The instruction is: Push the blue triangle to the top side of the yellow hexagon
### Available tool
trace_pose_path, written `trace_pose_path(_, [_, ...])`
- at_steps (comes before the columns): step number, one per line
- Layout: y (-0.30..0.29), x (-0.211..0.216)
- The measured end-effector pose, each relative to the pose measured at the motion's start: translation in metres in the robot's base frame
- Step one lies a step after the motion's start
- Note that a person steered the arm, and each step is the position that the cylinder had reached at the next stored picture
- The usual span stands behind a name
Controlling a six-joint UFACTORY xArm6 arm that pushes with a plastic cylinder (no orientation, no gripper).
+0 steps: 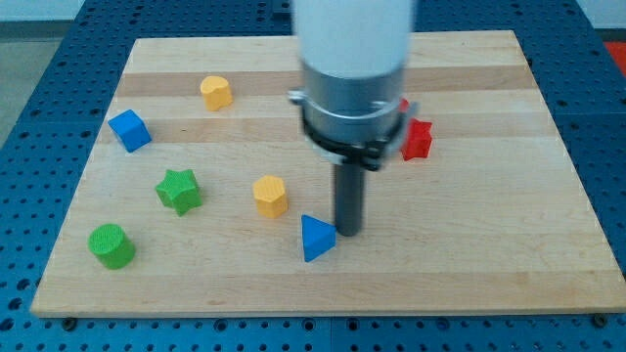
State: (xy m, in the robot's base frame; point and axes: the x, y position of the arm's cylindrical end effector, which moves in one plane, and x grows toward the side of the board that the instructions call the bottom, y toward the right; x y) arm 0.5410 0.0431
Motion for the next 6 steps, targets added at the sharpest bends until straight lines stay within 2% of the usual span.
trace_pose_path(1, [-0.017,0.041])
trace_pose_path(2, [-0.063,0.038])
trace_pose_path(3, [-0.072,0.005])
trace_pose_path(4, [-0.072,-0.010])
trace_pose_path(5, [-0.036,-0.034])
trace_pose_path(6, [-0.064,-0.061])
